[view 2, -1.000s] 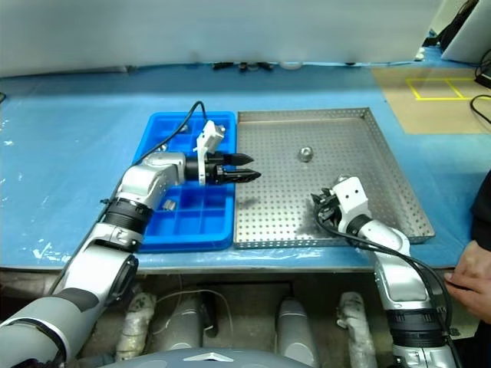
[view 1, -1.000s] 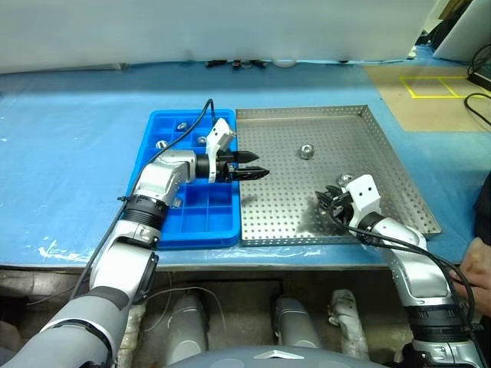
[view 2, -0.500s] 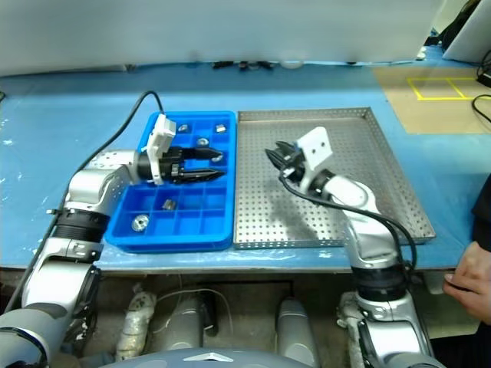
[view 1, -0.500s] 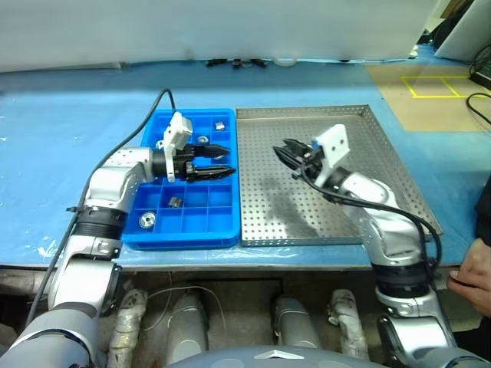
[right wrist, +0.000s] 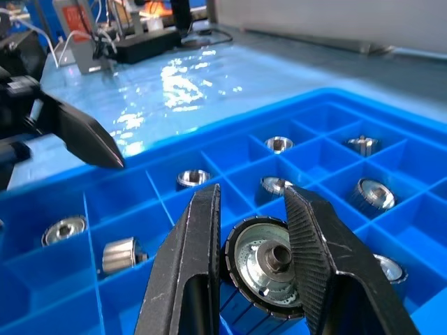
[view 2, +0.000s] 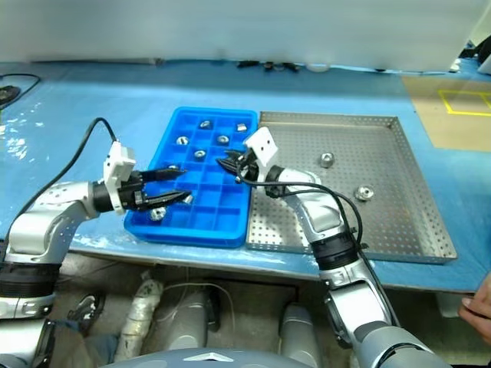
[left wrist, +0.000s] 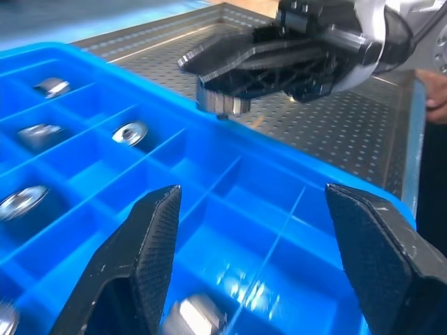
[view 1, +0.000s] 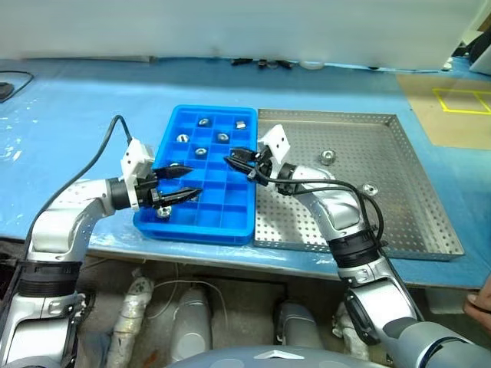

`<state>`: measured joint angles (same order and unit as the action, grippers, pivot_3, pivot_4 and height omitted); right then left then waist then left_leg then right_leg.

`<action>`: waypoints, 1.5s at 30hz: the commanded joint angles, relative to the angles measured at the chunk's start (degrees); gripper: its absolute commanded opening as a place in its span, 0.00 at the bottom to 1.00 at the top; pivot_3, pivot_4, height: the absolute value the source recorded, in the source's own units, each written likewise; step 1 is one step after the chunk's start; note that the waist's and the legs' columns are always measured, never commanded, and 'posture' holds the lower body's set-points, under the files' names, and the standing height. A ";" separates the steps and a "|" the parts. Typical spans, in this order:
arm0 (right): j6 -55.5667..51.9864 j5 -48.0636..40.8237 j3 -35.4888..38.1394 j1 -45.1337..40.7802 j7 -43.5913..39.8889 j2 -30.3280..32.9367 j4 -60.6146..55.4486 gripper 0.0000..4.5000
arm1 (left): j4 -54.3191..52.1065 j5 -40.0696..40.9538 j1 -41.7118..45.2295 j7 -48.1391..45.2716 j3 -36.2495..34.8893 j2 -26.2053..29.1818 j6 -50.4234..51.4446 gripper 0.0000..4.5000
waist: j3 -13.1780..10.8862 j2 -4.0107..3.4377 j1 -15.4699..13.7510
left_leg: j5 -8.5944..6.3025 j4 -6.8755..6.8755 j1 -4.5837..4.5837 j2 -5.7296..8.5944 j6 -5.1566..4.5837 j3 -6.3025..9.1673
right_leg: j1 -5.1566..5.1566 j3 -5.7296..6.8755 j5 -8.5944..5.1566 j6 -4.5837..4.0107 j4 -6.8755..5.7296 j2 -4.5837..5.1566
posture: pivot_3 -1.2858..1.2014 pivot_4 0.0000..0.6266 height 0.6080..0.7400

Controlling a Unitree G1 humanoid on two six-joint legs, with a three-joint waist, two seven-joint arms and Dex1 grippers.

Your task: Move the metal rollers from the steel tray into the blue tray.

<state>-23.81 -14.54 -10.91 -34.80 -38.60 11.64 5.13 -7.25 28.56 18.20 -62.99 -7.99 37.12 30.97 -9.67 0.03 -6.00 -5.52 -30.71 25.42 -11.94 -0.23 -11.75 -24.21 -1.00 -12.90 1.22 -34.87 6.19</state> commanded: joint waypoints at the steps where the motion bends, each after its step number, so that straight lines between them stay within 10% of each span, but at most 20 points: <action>1: 1.07 -0.10 0.42 1.57 -1.08 0.87 -1.76 0.22 | -3.44 2.32 -1.54 1.75 -1.93 0.70 1.04 0.77 | 0.00 0.01 -0.06 | 0.02 0.00 0.00 0.00 0.03 0.00 | 0.01 0.00 0.00 0.00 -0.01 0.00 | 0.55 0.24 1.00; 23: -11.57 -5.46 -0.48 4.26 -4.21 -0.37 -7.52 0.22 | -0.36 2.69 1.44 2.96 0.65 1.04 1.11 0.77 | 0.02 0.03 0.31 | 0.18 0.04 -0.08 -0.05 0.28 0.03 | -0.07 0.00 0.00 0.01 -0.31 -0.12 | 0.54 0.24 1.00; 28: -11.13 -4.76 -0.51 4.07 -3.90 -0.04 -7.21 0.58 | 0.94 2.50 2.93 2.86 1.40 0.64 1.03 0.77 | 0.02 0.03 0.34 | 0.21 0.04 -0.13 -0.05 0.32 0.03 | -0.07 -0.02 0.00 0.01 -0.41 -0.12 | 0.53 0.24 1.00; 31: -10.44 -4.08 0.33 3.72 -2.73 0.32 -7.27 0.58 | 1.43 2.54 3.65 2.75 1.94 0.41 0.96 0.77 | 0.02 0.03 0.38 | 0.22 0.04 -0.17 -0.04 0.35 0.03 | -0.07 -0.03 0.00 0.01 -0.47 -0.12 | 0.53 0.24 1.00; 45: -3.76 -2.10 24.87 4.23 13.93 12.48 -0.57 0.58 | 15.97 -0.07 18.77 -1.77 10.81 -10.10 -3.57 0.77 | 0.06 0.09 0.64 | 0.33 -0.29 -0.17 0.06 0.50 0.00 | 0.01 -0.12 0.01 0.03 -0.68 -0.04 | 0.45 0.24 1.00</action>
<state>-28.71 -16.91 11.17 -31.31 -26.40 22.97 5.12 7.67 29.13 34.74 -63.42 1.85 27.74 29.28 -9.61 0.12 -5.36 -5.18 -31.00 25.27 -11.88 0.26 -11.75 -24.21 -1.15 -12.89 1.25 -35.53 6.15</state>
